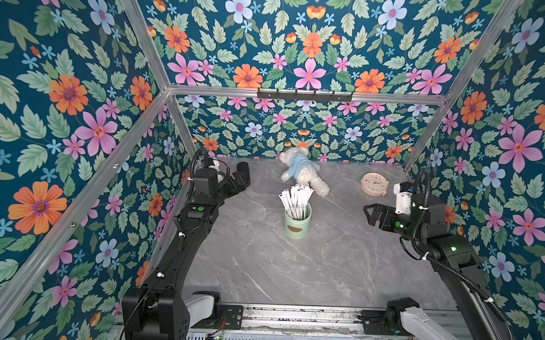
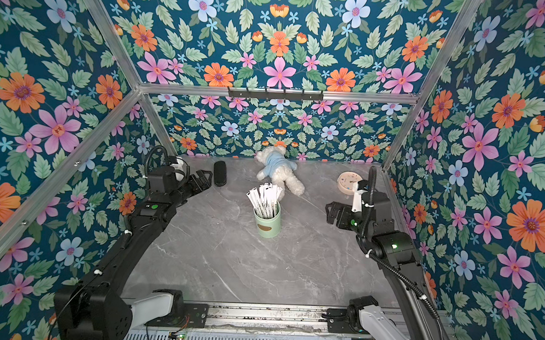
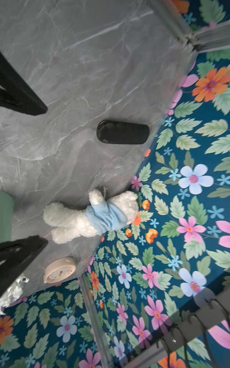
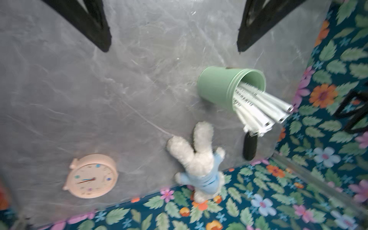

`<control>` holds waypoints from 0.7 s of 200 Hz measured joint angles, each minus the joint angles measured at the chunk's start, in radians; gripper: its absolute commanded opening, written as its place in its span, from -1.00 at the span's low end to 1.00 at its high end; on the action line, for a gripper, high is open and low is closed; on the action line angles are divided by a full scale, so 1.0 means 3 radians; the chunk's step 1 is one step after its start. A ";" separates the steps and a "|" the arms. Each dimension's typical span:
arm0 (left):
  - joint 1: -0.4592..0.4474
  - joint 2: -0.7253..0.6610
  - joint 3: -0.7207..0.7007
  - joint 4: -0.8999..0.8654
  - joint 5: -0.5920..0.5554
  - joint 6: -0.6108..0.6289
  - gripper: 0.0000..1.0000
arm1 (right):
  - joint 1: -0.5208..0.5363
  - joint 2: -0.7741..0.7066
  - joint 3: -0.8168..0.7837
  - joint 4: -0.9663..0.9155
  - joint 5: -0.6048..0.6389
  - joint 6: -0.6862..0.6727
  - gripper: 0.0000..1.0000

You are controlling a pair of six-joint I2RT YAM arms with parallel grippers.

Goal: Take the straws out of the storage container
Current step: Pick up the straw from the container.

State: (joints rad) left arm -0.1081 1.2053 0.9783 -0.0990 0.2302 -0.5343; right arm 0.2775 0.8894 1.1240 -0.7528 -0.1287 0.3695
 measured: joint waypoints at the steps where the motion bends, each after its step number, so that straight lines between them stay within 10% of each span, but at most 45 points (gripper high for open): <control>1: -0.0005 0.0004 -0.0005 0.0004 0.0008 0.0006 0.90 | 0.0032 0.0006 0.0008 -0.0006 0.0003 0.0000 0.91; 44: -0.0443 -0.0027 -0.0112 0.0005 -0.0095 0.0359 0.87 | 0.0773 0.0542 0.0259 -0.0022 0.0183 -0.0050 0.38; 140: -0.0872 0.0046 -0.0005 -0.0051 -0.0385 0.0841 0.76 | 0.1095 0.1455 0.0585 0.0300 0.0179 0.0001 -0.38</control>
State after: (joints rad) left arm -0.3698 1.2190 0.9768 -0.1143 0.1146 -0.2821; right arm 0.6060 1.3258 1.2995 -0.6628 -0.0750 0.3698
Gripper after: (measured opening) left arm 0.883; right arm 0.337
